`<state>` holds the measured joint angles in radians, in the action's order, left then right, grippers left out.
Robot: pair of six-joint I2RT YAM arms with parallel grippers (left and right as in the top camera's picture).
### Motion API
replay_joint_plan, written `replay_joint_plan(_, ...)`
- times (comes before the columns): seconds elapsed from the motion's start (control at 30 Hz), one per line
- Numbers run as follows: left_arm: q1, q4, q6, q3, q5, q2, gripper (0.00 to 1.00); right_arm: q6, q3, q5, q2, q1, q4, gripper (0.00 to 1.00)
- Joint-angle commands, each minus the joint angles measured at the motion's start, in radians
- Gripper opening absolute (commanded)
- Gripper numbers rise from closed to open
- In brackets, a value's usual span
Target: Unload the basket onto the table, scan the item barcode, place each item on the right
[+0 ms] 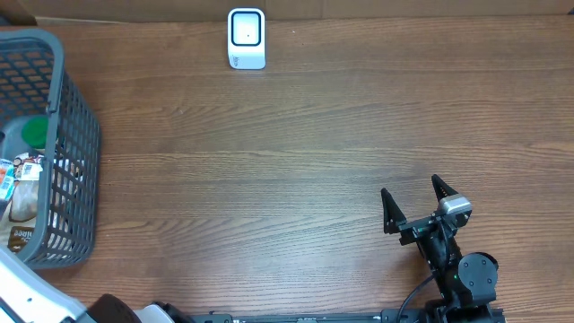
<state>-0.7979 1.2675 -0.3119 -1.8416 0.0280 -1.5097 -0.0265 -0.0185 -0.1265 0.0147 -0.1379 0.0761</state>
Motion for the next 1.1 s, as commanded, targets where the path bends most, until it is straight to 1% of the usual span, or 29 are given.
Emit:
replay_joint_plan(0.0, -0.029, -0.047, 0.035, 0.118, -0.085, -0.006, 0.93, 0.002, 0.010, 0.001, -0.012, 0.004, -0.004, 1.00)
replay_joint_plan(0.1, -0.065, -0.111, 0.089, 0.224, -0.079, -0.007, 0.95, 0.002, 0.010, 0.001, -0.012, 0.004, -0.004, 1.00)
replay_joint_plan(0.13, -0.084, -0.158, 0.129, 0.277, -0.080, -0.007, 0.96, 0.002, 0.010, 0.001, -0.012, 0.004, -0.005, 1.00)
replay_joint_plan(0.27, -0.104, -0.288, 0.275, 0.374, -0.083, -0.009, 0.99, 0.002, 0.010, 0.001, -0.011, 0.004, -0.004, 1.00)
replay_joint_plan(0.33, -0.107, -0.355, 0.345, 0.418, -0.083, -0.010, 0.98, 0.002, 0.010, 0.001, -0.012, 0.004, -0.004, 1.00)
replay_joint_plan(0.4, -0.107, -0.411, 0.391, 0.451, -0.083, -0.013, 0.99, 0.002, 0.010, 0.001, -0.012, 0.004, -0.004, 1.00)
replay_joint_plan(0.47, -0.107, -0.505, 0.465, 0.495, -0.084, -0.025, 1.00, 0.002, 0.010, 0.001, -0.012, 0.004, -0.004, 1.00)
replay_joint_plan(0.57, -0.107, -0.578, 0.550, 0.526, -0.083, -0.054, 1.00, 0.002, 0.010, 0.001, -0.011, 0.004, -0.004, 1.00)
replay_joint_plan(0.77, -0.107, -0.619, 0.605, 0.544, -0.076, -0.151, 1.00, 0.002, 0.010, 0.001, -0.012, 0.004, -0.004, 1.00)
replay_joint_plan(1.07, -0.108, -0.645, 0.624, 0.544, -0.045, -0.286, 1.00, 0.002, 0.010, 0.001, -0.012, 0.004, -0.004, 1.00)
